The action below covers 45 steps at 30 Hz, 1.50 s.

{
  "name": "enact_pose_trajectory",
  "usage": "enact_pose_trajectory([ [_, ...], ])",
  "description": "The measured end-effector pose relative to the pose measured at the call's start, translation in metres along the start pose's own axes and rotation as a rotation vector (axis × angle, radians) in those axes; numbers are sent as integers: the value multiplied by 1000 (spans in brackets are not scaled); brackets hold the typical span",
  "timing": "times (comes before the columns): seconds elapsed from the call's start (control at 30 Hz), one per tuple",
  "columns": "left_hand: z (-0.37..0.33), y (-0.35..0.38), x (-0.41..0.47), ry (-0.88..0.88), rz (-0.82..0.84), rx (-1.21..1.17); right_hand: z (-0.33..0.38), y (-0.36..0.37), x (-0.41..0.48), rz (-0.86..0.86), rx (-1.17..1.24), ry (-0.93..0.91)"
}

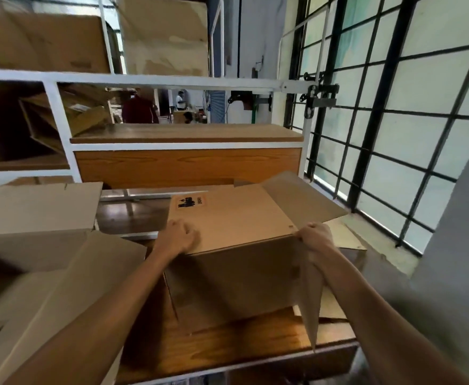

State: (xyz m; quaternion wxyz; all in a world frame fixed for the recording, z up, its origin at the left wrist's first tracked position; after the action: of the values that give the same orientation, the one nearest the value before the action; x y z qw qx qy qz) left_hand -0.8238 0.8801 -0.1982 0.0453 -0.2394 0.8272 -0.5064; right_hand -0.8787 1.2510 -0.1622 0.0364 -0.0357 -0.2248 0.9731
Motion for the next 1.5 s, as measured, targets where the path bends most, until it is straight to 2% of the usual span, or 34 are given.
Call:
enact_pose_trajectory([
  [0.2, 34, -13, -2, -58, -21, -109, 54, 4, -17, 40, 106, -87],
  [0.3, 57, -23, -14, -101, -43, -190, 93, 20, -29, 182, -108, -216],
  [0.37, 74, -28, -23, -108, -47, -316, 117, 29, -43, 261, -154, -301],
  [0.47, 98, -30, -37, -92, -41, -441, 155, 46, -75, 184, -282, -482],
  [0.53, 108, -24, -49, -137, 21, -480, 177, 62, -94, 122, -311, -561],
  [0.6, 117, -17, -58, -165, 118, -423, 193, 77, -110, 65, -323, -621],
  [0.67, 114, -23, -65, -101, 198, -300, 203, 94, -126, 3, -361, -671],
  [0.7, 107, -32, -70, -59, 218, -315, 207, 104, -137, -20, -379, -705],
  [0.83, 48, -83, -93, 118, 259, -728, 217, 150, -174, -49, -402, -779],
  [0.9, 15, -114, -111, 269, 263, -947, 222, 172, -187, -56, -399, -790],
  [0.97, 3, -144, -125, 312, 167, -1114, 224, 194, -202, -4, -402, -831],
  [1.03, 15, -161, -125, 198, 32, -1206, 221, 216, -211, 162, -399, -866],
  [1.13, 66, -159, -110, -131, -145, -1260, 199, 235, -202, 375, -514, -822],
  [1.2, 102, -152, -107, -314, -211, -1322, 178, 232, -186, 357, -743, -795],
  [1.27, 128, -144, -111, -409, -200, -1378, 163, 224, -178, 283, -905, -793],
  [1.4, 158, -122, -117, -448, -62, -1483, 156, 222, -189, 197, -885, -853],
  [1.5, 164, -118, -122, -441, -48, -1521, 155, 209, -189, 108, -830, -837],
])
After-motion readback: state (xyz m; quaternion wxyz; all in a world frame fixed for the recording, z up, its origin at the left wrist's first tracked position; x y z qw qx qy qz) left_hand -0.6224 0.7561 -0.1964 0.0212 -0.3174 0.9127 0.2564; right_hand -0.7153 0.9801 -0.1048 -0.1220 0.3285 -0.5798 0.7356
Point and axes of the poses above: each hand's wrist, its own x-axis towards the middle knuckle, its own y-axis out of the palm, z = x × y, the point moved 8 cm from there along x, towards the middle knuckle, and after that the axes turned 6 degrees about -x, right-handed, at the moved point
